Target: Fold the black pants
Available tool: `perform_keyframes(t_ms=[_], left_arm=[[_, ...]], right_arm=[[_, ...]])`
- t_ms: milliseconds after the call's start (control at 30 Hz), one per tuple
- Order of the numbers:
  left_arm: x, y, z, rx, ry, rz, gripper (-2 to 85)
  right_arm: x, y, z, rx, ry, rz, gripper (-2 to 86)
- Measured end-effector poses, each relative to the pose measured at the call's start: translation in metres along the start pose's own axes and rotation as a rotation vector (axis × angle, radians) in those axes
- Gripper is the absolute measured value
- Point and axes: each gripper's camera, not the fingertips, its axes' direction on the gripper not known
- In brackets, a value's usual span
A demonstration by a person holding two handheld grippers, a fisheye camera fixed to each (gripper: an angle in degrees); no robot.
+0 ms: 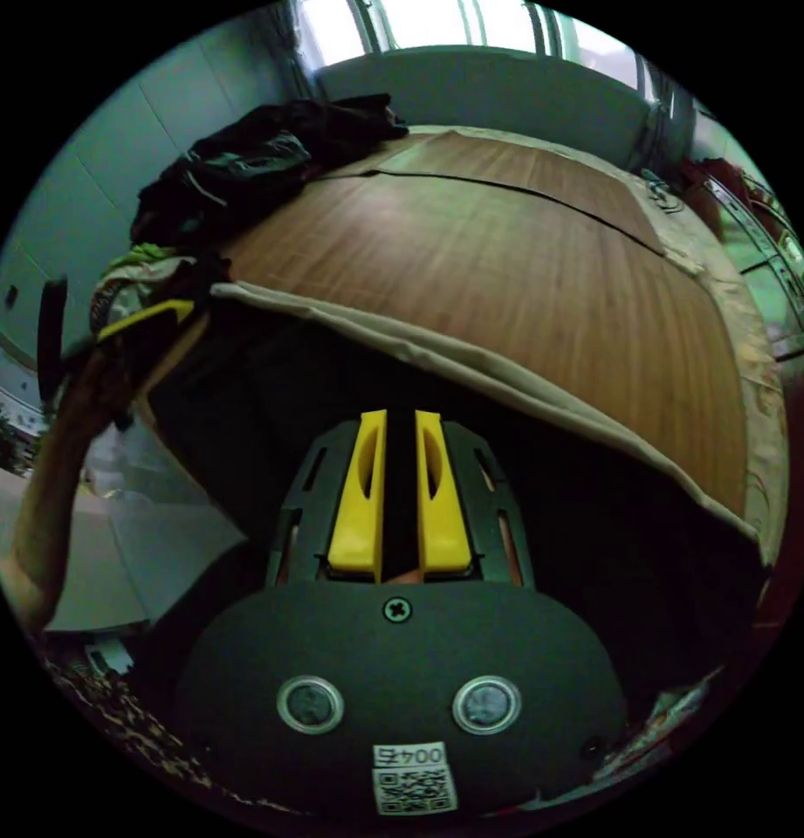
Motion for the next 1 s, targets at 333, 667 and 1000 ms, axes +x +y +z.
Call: perform_keyframes(t_ms=[333,667,1000], left_arm=[[0.038,-0.06,0.052,-0.13,-0.025,-0.041,0.1],[0.139,-0.003,-0.004,0.068,0.024,0.089,0.4],[0.171,-0.038,0.024,-0.001,-0.001,0.007,0.5]], right_arm=[[0.06,0.088,-0.005,-0.014,0.1,0.032,6.1],[0.128,0.187,-0.045,0.076,0.214,0.085,3.6],[0.328,0.323,-0.097,0.205,0.232,0.479,4.5]])
